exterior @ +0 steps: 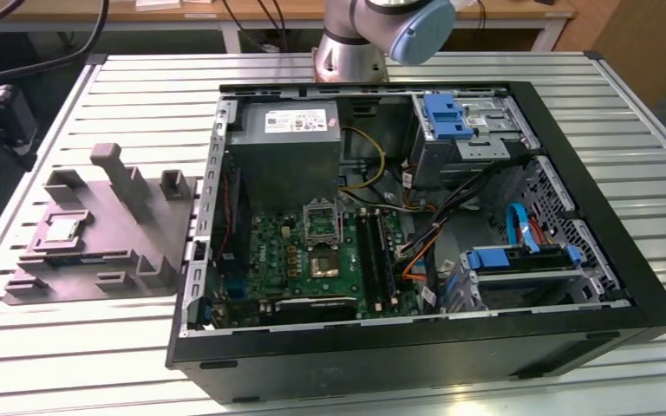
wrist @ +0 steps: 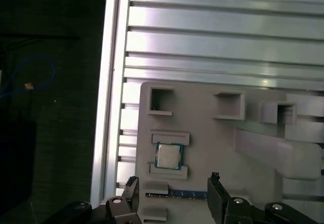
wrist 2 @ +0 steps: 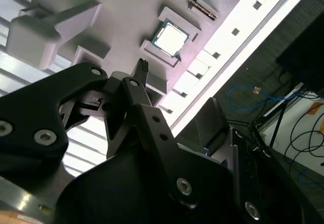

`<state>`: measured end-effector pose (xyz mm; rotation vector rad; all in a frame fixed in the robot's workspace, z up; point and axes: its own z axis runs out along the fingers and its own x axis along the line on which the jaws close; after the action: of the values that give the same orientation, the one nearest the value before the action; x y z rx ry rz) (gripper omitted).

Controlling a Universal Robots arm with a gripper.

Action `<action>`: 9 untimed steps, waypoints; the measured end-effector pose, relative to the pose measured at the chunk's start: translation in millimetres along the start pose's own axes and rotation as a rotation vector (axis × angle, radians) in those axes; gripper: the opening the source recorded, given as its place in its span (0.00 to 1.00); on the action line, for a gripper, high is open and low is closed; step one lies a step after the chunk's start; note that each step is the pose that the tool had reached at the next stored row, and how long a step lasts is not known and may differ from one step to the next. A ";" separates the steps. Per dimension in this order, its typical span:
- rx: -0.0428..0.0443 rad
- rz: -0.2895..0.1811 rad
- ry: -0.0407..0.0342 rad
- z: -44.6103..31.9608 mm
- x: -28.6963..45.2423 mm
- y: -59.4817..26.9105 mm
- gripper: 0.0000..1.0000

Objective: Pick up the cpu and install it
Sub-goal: 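Pick up the cpu and move it towards the insertion slot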

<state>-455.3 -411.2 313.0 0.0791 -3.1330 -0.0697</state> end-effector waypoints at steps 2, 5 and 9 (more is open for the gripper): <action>-0.0001 0.000 -0.0002 3.6 -2.3 -0.3 0.65; 0.0000 0.000 0.0000 9.1 -4.0 -0.6 0.65; 0.0000 0.000 0.0000 16.3 -4.8 -1.0 0.65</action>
<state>-450.5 -411.3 296.6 0.0789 -3.1330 -0.0697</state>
